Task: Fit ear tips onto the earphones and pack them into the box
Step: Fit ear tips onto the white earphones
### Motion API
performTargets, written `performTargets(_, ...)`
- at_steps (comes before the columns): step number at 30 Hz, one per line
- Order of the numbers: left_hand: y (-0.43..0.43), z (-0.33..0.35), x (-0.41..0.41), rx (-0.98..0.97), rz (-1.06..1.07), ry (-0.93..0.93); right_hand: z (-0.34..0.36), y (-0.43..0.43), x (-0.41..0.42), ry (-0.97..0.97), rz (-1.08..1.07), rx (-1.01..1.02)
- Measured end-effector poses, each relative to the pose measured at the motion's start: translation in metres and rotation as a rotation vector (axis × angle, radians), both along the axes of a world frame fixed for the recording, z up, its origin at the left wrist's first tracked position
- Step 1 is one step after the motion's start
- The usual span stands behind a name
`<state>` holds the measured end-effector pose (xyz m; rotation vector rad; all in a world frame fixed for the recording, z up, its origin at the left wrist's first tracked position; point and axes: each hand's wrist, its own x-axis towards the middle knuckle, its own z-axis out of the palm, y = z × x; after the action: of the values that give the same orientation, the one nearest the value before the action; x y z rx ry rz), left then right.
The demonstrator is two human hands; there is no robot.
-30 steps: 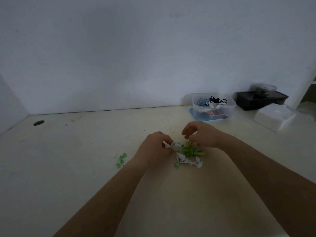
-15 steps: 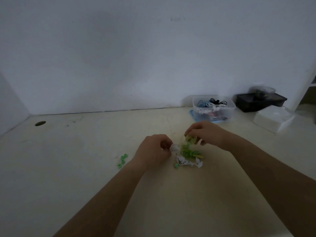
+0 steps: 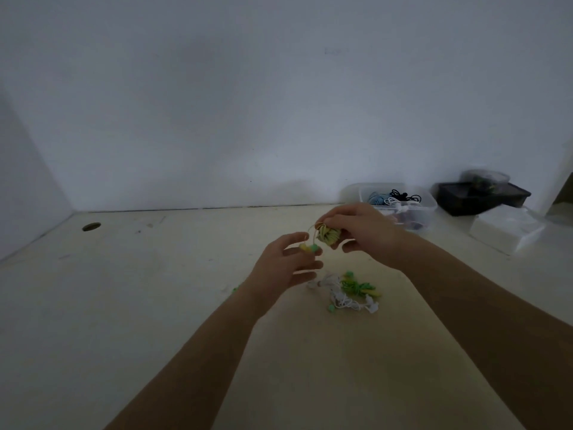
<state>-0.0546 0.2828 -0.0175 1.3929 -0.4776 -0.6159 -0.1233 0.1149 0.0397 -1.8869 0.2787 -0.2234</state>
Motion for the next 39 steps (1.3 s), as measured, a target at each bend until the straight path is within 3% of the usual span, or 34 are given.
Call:
performTargets(3, 0.016, 0.007, -0.002, -0.137, -0.035, 0.106, -0.001, 0.014, 0.002, -0.012, 0.021, 0.059)
performTargets(6, 0.030, 0.007, 0.001, -0.150, 0.035, 0.106, -0.006, 0.025, 0.004, 0.026, -0.001, 0.124)
performTargets(12, 0.058, 0.002, 0.000, 0.056, 0.107, -0.182, -0.020, 0.059, 0.004, 0.180, 0.120, 0.299)
performTargets(17, 0.069, -0.005, -0.003, 0.176, 0.118, -0.404, -0.035, 0.078, 0.008, 0.071, 0.159, -0.176)
performTargets(25, 0.074, -0.007, -0.006, 0.339, 0.118, -0.483, -0.044, 0.082, 0.002, -0.027, 0.176, -0.327)
performTargets(30, 0.081, -0.008, -0.003, 0.356, 0.120, -0.497, -0.051, 0.081, 0.001, -0.072, 0.055, -0.216)
performTargets(35, 0.104, -0.004, 0.018, 0.344, 0.341, -0.512, -0.047, 0.072, 0.002, -0.025, -0.039, 0.154)
performTargets(39, 0.120, -0.008, 0.038, 0.425, 0.475, -0.520, -0.046, 0.064, 0.005, -0.055, -0.052, 0.228)
